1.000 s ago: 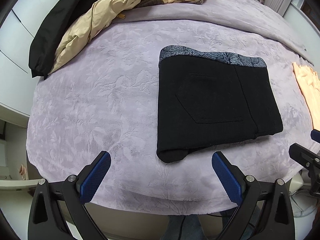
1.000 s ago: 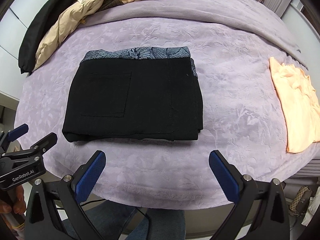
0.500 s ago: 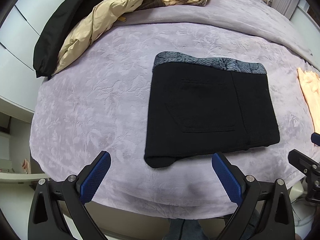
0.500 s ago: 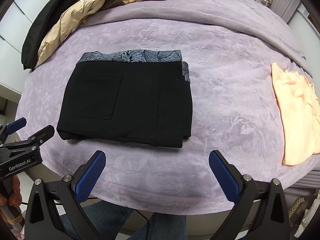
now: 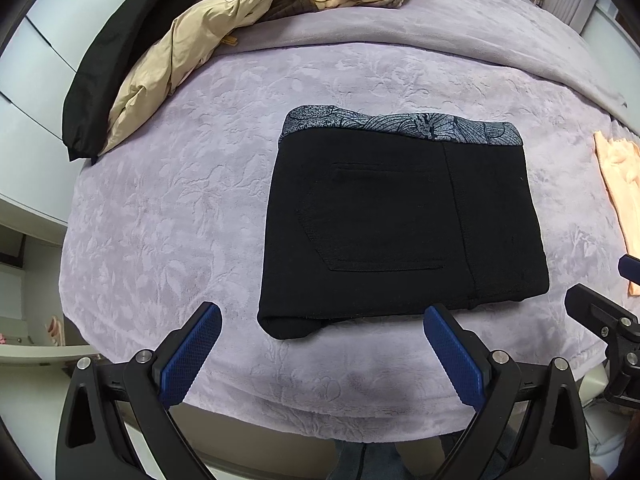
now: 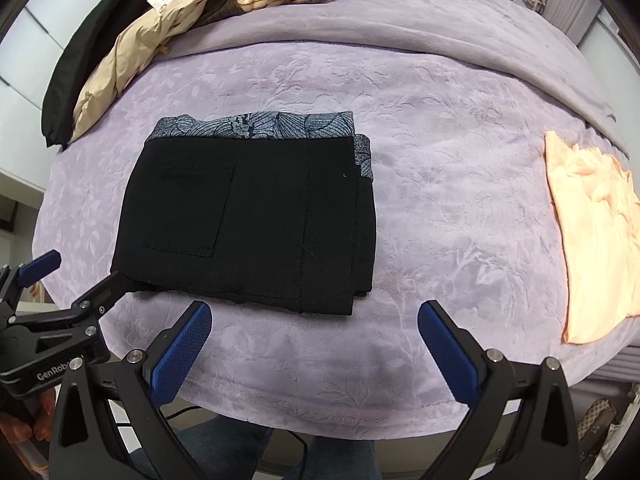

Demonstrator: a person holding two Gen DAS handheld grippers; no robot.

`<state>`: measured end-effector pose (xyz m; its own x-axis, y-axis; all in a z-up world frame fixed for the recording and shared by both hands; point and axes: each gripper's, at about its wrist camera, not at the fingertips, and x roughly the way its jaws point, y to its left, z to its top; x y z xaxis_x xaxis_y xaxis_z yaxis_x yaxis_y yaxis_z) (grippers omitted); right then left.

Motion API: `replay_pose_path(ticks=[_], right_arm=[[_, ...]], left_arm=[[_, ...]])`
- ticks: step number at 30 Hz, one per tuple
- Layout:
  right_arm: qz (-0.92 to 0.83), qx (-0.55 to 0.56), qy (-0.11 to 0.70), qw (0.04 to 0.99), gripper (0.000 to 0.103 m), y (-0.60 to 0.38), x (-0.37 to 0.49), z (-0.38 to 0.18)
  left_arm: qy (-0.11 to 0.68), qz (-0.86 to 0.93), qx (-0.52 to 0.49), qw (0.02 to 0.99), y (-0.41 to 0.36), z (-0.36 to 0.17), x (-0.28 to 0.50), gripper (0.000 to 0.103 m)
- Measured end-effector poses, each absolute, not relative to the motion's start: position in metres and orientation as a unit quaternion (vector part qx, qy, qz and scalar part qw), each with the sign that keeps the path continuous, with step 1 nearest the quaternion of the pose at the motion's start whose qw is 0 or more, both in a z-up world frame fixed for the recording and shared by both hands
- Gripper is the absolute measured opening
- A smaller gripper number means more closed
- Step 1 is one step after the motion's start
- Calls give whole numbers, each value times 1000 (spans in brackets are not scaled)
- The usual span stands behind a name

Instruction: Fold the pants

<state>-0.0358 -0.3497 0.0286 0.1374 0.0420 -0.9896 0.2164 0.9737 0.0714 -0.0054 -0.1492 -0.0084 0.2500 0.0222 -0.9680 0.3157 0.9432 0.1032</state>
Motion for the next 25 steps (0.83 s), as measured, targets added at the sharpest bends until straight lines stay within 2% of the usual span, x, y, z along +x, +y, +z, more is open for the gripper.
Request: replay_pose_path(ticks=[25], right_arm=[[-54, 99, 660, 743, 103, -332, -38, 22]], left_arm=[[606, -98, 109, 782, -137, -7, -4, 101]])
